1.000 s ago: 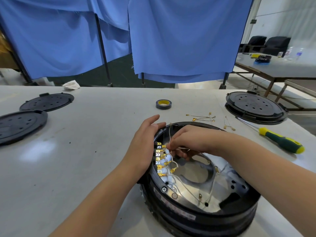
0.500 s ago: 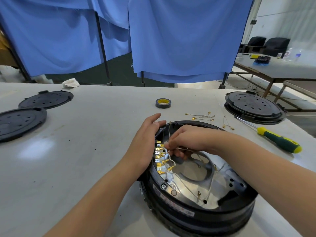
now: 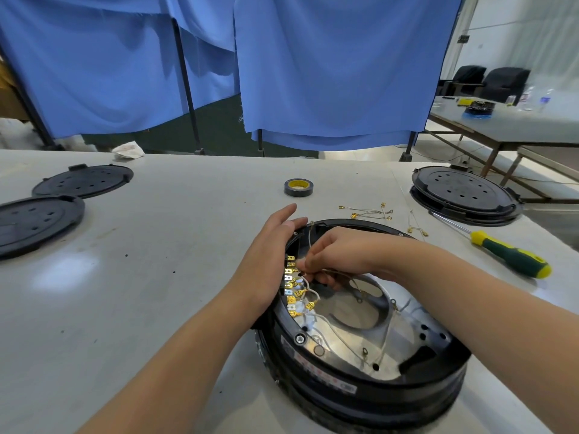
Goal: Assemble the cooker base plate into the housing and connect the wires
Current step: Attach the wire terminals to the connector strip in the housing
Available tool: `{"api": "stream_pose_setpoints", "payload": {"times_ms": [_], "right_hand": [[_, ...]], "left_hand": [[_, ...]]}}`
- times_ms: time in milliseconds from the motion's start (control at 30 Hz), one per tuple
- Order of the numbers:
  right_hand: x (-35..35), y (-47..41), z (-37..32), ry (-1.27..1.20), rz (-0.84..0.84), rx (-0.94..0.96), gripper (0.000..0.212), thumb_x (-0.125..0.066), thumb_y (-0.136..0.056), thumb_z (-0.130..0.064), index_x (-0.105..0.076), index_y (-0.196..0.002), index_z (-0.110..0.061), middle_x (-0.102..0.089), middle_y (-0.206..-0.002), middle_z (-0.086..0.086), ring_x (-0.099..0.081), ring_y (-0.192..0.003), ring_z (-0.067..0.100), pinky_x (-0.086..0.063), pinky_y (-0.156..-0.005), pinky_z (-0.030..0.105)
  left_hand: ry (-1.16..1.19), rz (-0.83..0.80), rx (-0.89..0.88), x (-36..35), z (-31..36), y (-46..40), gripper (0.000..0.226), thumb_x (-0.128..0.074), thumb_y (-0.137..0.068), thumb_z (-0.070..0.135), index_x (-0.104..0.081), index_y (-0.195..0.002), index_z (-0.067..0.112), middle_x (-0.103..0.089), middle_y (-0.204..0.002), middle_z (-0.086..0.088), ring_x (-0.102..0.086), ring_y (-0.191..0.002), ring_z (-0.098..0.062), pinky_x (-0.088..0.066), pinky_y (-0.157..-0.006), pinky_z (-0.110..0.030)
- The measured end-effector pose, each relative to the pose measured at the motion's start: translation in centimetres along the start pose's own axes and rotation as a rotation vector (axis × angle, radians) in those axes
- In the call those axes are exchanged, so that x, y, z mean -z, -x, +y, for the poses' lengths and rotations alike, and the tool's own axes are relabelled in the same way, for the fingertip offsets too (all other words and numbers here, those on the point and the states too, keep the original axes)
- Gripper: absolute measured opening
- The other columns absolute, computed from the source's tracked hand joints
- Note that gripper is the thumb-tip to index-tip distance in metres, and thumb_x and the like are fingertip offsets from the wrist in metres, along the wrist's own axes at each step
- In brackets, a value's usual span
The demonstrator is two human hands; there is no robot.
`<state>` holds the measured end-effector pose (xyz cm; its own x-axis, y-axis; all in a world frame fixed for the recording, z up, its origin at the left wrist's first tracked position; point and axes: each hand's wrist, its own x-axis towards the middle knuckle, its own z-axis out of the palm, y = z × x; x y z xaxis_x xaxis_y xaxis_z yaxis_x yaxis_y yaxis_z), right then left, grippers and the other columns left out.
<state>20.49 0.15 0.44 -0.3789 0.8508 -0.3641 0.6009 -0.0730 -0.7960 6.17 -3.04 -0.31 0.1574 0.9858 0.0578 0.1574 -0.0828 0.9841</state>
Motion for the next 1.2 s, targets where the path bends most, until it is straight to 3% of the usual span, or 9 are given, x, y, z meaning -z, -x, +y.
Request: {"api": "stream_pose_setpoints", "payload": {"times_ms": [133, 300, 367, 467, 600, 667, 800, 967, 1200], "right_hand": [[0.1, -0.1, 0.1, 0.004, 0.010, -0.006, 0.033, -0.061, -0.093, -0.026, -0.066, -0.063, -0.013, -0.056, -0.049, -0.004, -0.050, -0.043, 0.006, -0.045, -0.045, 0.017], [0.3, 0.4, 0.2, 0.039, 0.119, -0.026, 0.032, -0.068, -0.086, -0.038, -0.065, -0.073, -0.009, -0.064, -0.056, -0.001, -0.060, -0.049, 0.009, -0.052, -0.052, 0.022], [0.6, 1.0, 0.1, 0.230, 0.256, 0.009, 0.026, -0.072, -0.081, -0.041, -0.065, -0.079, -0.016, -0.068, -0.066, -0.004, -0.064, -0.056, 0.008, -0.054, -0.060, 0.024], [0.8, 2.2, -0.4, 0.308, 0.359, 0.125, 0.019, -0.076, -0.077, -0.036, -0.060, -0.080, -0.027, -0.060, -0.068, -0.010, -0.053, -0.053, 0.001, -0.044, -0.056, 0.020], [-0.5, 3.3, -0.9, 0.330, 0.249, 0.186, 0.008, -0.072, -0.079, -0.036, -0.066, -0.080, -0.030, -0.053, -0.061, -0.009, -0.047, -0.051, 0.005, -0.040, -0.054, 0.022], [-1.3, 3.3, -0.8, 0.363, 0.229, 0.190, 0.007, -0.068, -0.081, -0.037, -0.069, -0.083, -0.031, -0.054, -0.056, -0.011, -0.047, -0.049, 0.002, -0.038, -0.054, 0.020], [-2.2, 3.1, -0.5, 0.414, 0.246, 0.195, 0.004, -0.064, -0.084, -0.032, -0.067, -0.082, -0.033, -0.052, -0.046, -0.027, -0.048, -0.046, -0.008, -0.032, -0.051, 0.013], [-2.4, 2.8, -0.2, 0.391, 0.305, 0.224, 0.006, -0.067, -0.082, -0.032, -0.071, -0.082, -0.029, -0.054, -0.053, -0.013, -0.048, -0.046, -0.005, -0.033, -0.047, 0.010], [-2.0, 2.6, -0.1, 0.336, 0.261, 0.236, 0.006, -0.070, -0.083, -0.032, -0.070, -0.082, -0.026, -0.059, -0.063, -0.006, -0.050, -0.051, 0.001, -0.047, -0.061, 0.028]], "left_hand": [[-0.001, 0.000, -0.005, 0.0, 0.0, -0.1, 0.043, -0.026, -0.103, 0.023, -0.043, -0.143, 0.027, -0.049, -0.109, 0.032, -0.040, -0.133, -0.007, -0.028, -0.114, -0.030], [0.023, 0.013, -0.009, 0.0, -0.3, -0.1, 0.042, -0.028, -0.103, 0.022, -0.043, -0.141, 0.028, -0.056, -0.133, 0.013, -0.046, -0.130, -0.009, -0.031, -0.114, -0.037], [0.035, 0.012, -0.014, 0.1, -0.5, -0.2, 0.041, -0.029, -0.102, 0.022, -0.045, -0.140, 0.028, -0.057, -0.133, 0.011, -0.050, -0.125, -0.007, -0.035, -0.111, -0.033], [0.045, 0.012, -0.026, 0.1, -0.7, -0.4, 0.041, -0.030, -0.102, 0.021, -0.048, -0.138, 0.028, -0.058, -0.132, 0.011, -0.054, -0.118, -0.003, -0.041, -0.101, -0.022], [0.058, 0.015, -0.040, 0.1, -1.0, -0.5, 0.039, -0.030, -0.102, 0.019, -0.049, -0.135, 0.029, -0.060, -0.131, 0.008, -0.054, -0.121, -0.008, -0.039, -0.107, -0.030], [0.055, 0.016, -0.042, 0.2, -1.1, -0.5, 0.039, -0.030, -0.102, 0.019, -0.050, -0.134, 0.029, -0.060, -0.131, 0.009, -0.053, -0.121, -0.007, -0.040, -0.104, -0.026], [0.048, 0.012, -0.041, 0.2, -1.2, -0.6, 0.036, -0.030, -0.102, 0.021, -0.051, -0.127, 0.033, -0.060, -0.130, 0.011, -0.052, -0.123, -0.007, -0.038, -0.106, -0.028], [0.039, 0.019, -0.043, 0.1, -1.3, -0.7, 0.037, -0.029, -0.102, 0.020, -0.052, -0.129, 0.031, -0.060, -0.130, 0.011, -0.050, -0.126, -0.009, -0.035, -0.111, -0.034], [0.029, 0.018, -0.049, 0.1, -1.5, -0.8, 0.037, -0.028, -0.102, 0.020, -0.052, -0.128, 0.031, -0.059, -0.131, 0.010, -0.050, -0.126, -0.011, -0.033, -0.113, -0.040]]}}
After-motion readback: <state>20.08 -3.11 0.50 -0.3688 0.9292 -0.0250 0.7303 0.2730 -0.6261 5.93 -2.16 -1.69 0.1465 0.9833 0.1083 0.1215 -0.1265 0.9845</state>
